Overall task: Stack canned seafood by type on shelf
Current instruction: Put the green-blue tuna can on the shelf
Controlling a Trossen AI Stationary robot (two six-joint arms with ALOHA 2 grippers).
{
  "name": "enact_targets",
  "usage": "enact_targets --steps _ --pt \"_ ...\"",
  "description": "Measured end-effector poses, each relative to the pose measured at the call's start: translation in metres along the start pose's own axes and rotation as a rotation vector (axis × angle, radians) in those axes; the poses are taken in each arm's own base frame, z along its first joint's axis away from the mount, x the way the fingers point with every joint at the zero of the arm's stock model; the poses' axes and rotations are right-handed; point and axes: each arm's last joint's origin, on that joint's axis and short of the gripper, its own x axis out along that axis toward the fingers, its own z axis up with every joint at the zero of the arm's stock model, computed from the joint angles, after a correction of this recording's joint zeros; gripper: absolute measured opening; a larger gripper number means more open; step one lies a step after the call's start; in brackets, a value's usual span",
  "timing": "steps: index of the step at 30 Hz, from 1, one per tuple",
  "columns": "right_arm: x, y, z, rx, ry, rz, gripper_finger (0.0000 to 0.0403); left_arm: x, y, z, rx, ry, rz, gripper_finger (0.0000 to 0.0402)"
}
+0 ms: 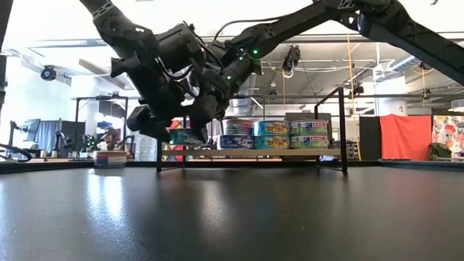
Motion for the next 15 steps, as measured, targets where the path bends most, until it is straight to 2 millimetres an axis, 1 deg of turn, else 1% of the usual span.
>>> enact_targets --steps 6,12,15 --pt "0.0023 0.0031 -0.0003 -0.041 -0.013 0.043 0.0009 0.0004 -0.0024 0.002 -0.022 -0.024 -0.013 0.0398" --pt "0.0025 0.004 0.0015 -0.245 -0.031 0.044 0.0009 0.0021 -0.0045 0.0048 -0.046 -0.043 -0.03 0.0398" --pt "-0.0003 -0.0011 0.0055 -0.3 -0.1 0.06 0.0009 0.003 -0.0047 0.0045 -0.035 -0.045 -0.029 0.0398"
